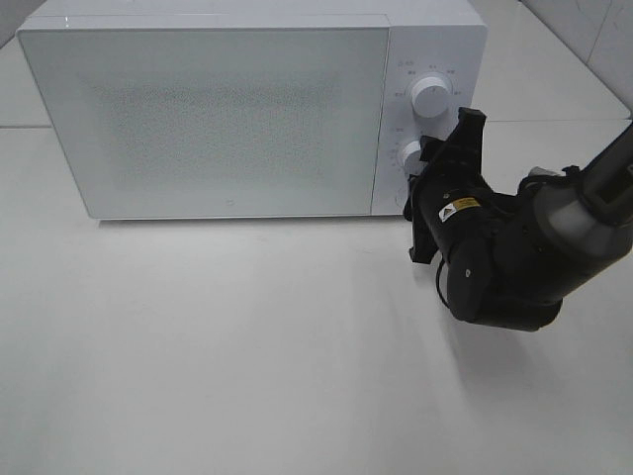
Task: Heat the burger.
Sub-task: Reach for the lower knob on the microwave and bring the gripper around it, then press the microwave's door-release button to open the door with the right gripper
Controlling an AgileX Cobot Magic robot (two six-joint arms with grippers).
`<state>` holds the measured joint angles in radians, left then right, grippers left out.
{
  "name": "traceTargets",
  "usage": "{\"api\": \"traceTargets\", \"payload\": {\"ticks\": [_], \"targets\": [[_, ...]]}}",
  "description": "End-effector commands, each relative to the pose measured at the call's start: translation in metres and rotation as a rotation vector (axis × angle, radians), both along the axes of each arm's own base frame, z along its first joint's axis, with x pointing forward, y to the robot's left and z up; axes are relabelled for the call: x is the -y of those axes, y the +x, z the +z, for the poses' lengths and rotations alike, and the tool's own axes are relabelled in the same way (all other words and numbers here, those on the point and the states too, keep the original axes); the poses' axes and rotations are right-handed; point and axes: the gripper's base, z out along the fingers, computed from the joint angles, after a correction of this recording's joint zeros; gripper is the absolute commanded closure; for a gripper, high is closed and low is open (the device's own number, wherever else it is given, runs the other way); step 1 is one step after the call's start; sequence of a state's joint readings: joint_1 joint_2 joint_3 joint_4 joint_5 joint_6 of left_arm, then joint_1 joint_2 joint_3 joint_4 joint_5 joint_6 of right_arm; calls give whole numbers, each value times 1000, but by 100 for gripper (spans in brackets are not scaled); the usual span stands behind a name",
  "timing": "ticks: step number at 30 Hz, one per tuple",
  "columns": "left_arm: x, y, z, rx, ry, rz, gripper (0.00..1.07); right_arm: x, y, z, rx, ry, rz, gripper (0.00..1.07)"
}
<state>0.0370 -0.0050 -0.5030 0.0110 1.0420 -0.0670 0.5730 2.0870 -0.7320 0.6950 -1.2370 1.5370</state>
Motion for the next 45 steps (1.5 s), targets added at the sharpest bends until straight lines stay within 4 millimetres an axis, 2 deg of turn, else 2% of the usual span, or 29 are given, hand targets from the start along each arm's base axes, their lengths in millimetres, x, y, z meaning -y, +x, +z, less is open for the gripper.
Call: {"api": "traceTargets", "payload": {"ticks": [1, 2, 6, 8, 10, 14, 17, 21, 22, 24, 25, 26, 28, 30, 31, 33, 35, 36, 37, 38, 40, 41, 43, 44, 45], "targets": [[1, -3, 0, 29, -12, 1, 6, 6, -4, 5, 64, -43, -16, 50], [1, -3, 0, 29, -12, 1, 6, 6, -7, 3, 53, -51, -7, 44], [1, -3, 0, 29, -12, 1, 6, 4, -16, 4, 31, -69, 27, 39], [1, -3, 0, 29, -12, 1, 6, 5, -18, 6, 28, -87, 40, 38], [1, -3, 0, 29, -12, 1, 6, 6, -30, 12, 22, -168, 97, 38], [1, -3, 0, 29, -12, 1, 6, 9, -36, 14, 16, -190, 111, 38], [1, -3, 0, 29, -12, 1, 6, 17, -51, 27, 6, -304, 160, 39], [1, -3, 0, 29, -12, 1, 6, 20, -61, 33, -49, -430, 231, 39], [1, -3, 0, 29, -12, 1, 6, 20, -65, 39, -93, -520, 296, 39], [1, -3, 0, 29, -12, 1, 6, 19, -67, 42, -118, -581, 344, 39], [1, -3, 0, 29, -12, 1, 6, 20, -70, 49, -147, -694, 414, 39], [1, -3, 0, 29, -12, 1, 6, 20, -70, 49, -147, -694, 414, 39], [1, -3, 0, 29, -12, 1, 6, 20, -77, 59, -176, -867, 535, 39], [1, -3, 0, 29, -12, 1, 6, 19, -79, 61, -177, -911, 566, 39], [1, -3, 0, 29, -12, 1, 6, 18, -85, 67, -174, -1019, 650, 39], [1, -3, 0, 29, -12, 1, 6, 18, -87, 69, -178, -1054, 688, 39], [1, -3, 0, 29, -12, 1, 6, 15, -94, 74, -182, -1166, 818, 39], [1, -3, 0, 29, -12, 1, 6, 15, -94, 74, -182, -1166, 818, 39], [1, -3, 0, 29, -12, 1, 6, 11, -97, 79, -168, -1230, 909, 39], [1, -3, 0, 29, -12, 1, 6, 11, -97, 79, -168, -1230, 909, 39], [1, -3, 0, 29, -12, 1, 6, 4, -100, 89, -147, -1299, 1051, 39], [1, -3, 0, 29, -12, 1, 6, 4, -100, 89, -147, -1299, 1051, 39], [1, -3, 0, 29, -12, 1, 6, -2, -101, 102, -122, -1358, 1164, 39], [1, -3, 0, 29, -12, 1, 6, -2, -101, 102, -122, -1358, 1164, 39], [1, -3, 0, 29, -12, 1, 6, -5, -101, 113, -115, -1395, 1233, 39]]}}
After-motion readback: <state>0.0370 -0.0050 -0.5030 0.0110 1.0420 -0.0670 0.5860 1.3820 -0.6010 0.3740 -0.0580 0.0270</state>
